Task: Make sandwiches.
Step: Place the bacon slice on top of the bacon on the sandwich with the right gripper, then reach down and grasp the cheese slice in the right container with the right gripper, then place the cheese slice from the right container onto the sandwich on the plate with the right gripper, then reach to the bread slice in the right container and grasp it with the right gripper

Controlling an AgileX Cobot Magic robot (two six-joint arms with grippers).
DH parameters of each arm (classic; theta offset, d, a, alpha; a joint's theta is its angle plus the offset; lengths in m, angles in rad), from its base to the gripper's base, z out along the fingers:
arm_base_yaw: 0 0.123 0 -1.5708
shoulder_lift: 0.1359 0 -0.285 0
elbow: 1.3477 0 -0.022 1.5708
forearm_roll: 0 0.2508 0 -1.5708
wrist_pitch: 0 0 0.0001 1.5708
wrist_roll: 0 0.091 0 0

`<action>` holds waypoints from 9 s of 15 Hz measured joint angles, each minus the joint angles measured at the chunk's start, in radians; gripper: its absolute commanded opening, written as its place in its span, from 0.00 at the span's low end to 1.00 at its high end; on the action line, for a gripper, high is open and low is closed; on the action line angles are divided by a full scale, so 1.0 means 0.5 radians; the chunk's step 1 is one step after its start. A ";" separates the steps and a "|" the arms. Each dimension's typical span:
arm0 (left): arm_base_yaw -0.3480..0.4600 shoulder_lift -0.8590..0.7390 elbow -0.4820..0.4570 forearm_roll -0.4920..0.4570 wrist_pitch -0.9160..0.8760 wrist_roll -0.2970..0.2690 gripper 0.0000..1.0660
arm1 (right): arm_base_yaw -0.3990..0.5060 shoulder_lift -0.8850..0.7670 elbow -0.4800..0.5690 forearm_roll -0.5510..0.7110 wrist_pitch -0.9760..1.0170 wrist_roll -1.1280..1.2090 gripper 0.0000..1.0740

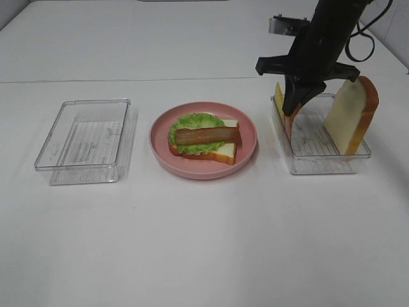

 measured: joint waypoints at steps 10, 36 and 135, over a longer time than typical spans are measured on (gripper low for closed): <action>0.000 0.000 0.000 0.000 -0.002 0.000 0.73 | 0.090 -0.026 0.000 1.116 -0.098 -0.520 0.00; 0.000 0.000 0.000 0.000 -0.002 0.000 0.73 | 0.188 0.346 0.000 0.472 -0.700 -0.086 0.19; 0.000 0.000 0.000 -0.002 -0.004 0.000 0.73 | 0.170 0.004 -0.418 -0.424 -0.040 0.010 0.82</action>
